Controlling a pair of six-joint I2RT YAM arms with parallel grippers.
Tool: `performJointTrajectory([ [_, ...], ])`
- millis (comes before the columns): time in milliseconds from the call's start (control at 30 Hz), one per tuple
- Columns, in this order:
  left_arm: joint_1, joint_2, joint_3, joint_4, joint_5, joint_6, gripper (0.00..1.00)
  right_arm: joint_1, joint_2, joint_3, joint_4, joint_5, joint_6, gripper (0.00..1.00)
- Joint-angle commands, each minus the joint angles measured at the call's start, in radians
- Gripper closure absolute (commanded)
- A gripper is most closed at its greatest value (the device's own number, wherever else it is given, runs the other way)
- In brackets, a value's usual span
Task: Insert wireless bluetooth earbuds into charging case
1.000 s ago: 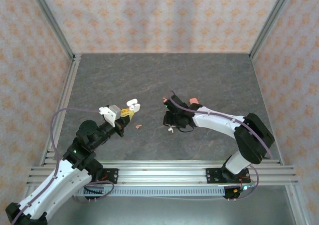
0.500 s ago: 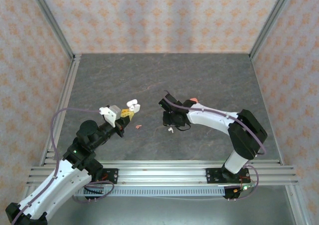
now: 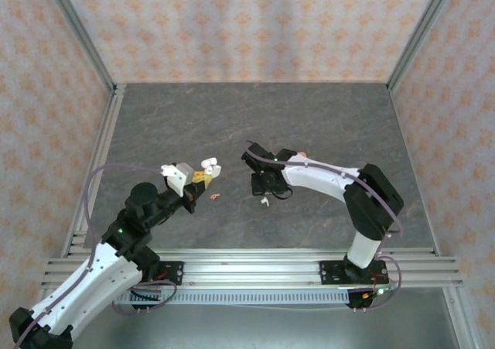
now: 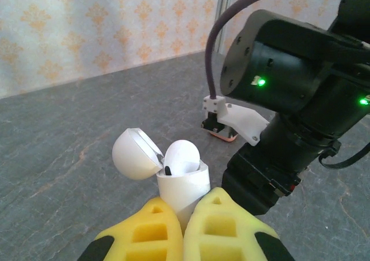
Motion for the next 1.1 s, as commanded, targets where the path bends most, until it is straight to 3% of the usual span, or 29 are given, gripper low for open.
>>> performJointTrajectory([
  [0, -0.002, -0.004, 0.009, 0.067, 0.010, -0.017, 1.00, 0.003, 0.041, 0.048, -0.087, 0.055, -0.050, 0.52],
  [667, -0.003, 0.000, -0.030, 0.098, -0.011, -0.030, 1.00, -0.009, 0.067, 0.086, -0.097, 0.062, -0.045, 0.71],
  [800, -0.002, 0.016, -0.025, 0.104, -0.009, -0.029, 1.00, -0.013, 0.058, 0.087, -0.092, 0.051, -0.036, 0.70],
  [1067, -0.002, 0.052, -0.025, 0.129, 0.001, -0.036, 1.00, -0.011, 0.054, 0.062, -0.061, -0.041, -0.061, 0.58],
])
